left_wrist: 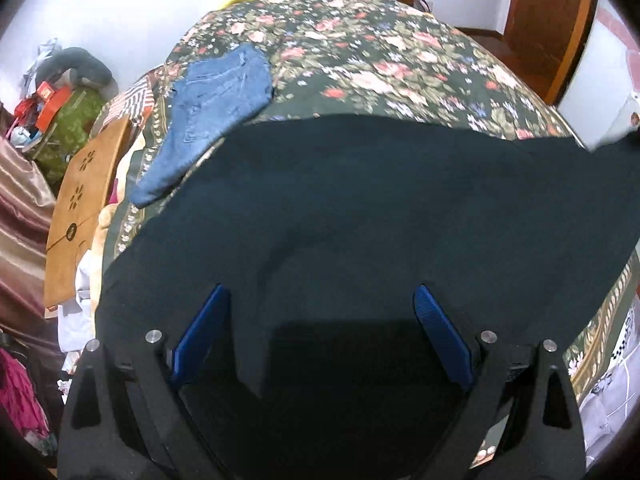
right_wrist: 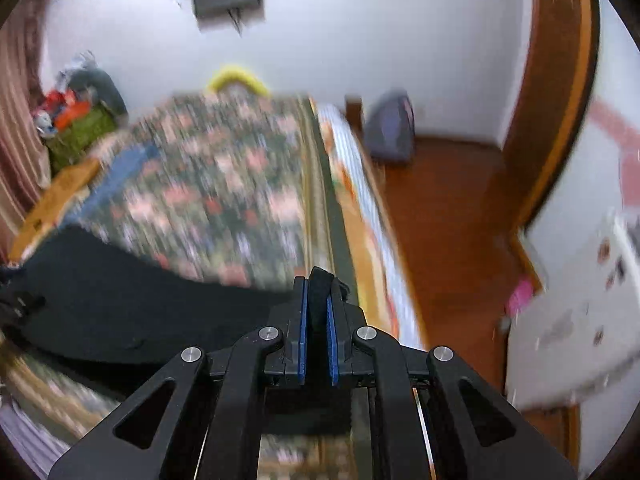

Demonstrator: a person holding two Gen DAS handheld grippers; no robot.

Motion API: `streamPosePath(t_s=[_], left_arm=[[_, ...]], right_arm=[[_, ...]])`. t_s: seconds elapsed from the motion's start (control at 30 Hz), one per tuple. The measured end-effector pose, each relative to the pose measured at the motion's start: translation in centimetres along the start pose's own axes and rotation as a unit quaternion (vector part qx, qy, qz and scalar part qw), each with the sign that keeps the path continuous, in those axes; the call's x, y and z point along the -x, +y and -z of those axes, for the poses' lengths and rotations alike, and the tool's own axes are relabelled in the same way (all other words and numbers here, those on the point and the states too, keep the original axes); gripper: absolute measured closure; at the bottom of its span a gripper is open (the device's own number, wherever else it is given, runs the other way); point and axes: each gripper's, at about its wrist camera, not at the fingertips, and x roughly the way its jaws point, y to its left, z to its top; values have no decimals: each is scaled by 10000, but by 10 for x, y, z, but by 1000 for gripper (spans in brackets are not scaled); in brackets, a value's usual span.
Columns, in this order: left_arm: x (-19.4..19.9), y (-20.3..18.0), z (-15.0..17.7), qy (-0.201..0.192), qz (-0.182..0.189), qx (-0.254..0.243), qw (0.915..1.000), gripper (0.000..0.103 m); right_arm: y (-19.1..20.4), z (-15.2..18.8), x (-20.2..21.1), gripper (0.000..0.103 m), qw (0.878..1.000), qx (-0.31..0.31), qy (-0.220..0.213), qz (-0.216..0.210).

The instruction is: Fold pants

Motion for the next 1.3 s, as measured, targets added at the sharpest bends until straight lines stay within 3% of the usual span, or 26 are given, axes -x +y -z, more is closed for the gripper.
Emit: streamPosePath(t_s=[0.13, 0.23, 0.3, 0.37, 0.5, 0.57, 0.63, 0.8, 1.07, 1.23, 1.3], left_arm=[[3, -4, 1, -37, -42, -26, 10000, 8], [5, -2, 2, -65, 1, 57, 10000, 8], [7, 0, 2, -85, 30, 128, 9999, 8], [12, 4, 2, -159, 56, 187, 9997, 8], [31, 20, 0, -503, 17, 304, 9983, 8], [44, 34, -1, -702, -41, 393, 9968, 8], [56, 55, -2, -891, -143, 493, 9947, 8], [71, 112, 1, -1138, -575, 690, 9894, 8], [39, 219, 18, -847, -882, 1305, 9839, 8], [-5, 256, 28, -393, -411, 1667, 9844, 8], [-23, 258, 31, -266, -154, 1667, 9855, 13]], right_arm=[[-4, 39, -32, 95, 9985, -217, 494, 25], [-8, 52, -41, 86, 9970, -280, 701, 139], [-7, 54, -41, 78, 9957, -189, 784, 451], [-11, 53, -32, 77, 9938, -78, 847, 711], [-2, 33, -8, 76, 9975, -35, 530, 456], [11, 20, -2, 71, 9991, -16, 345, 254], [33, 2, 9, 64, 9999, 78, 42, 60], [103, -37, 16, 62, 9960, 545, -423, -567], [233, -75, -14, 54, 9751, 1475, -536, -1569], [300, -83, -52, 54, 9614, 1948, -200, -1933], [322, -85, -73, 54, 9551, 2158, -1, -2032]])
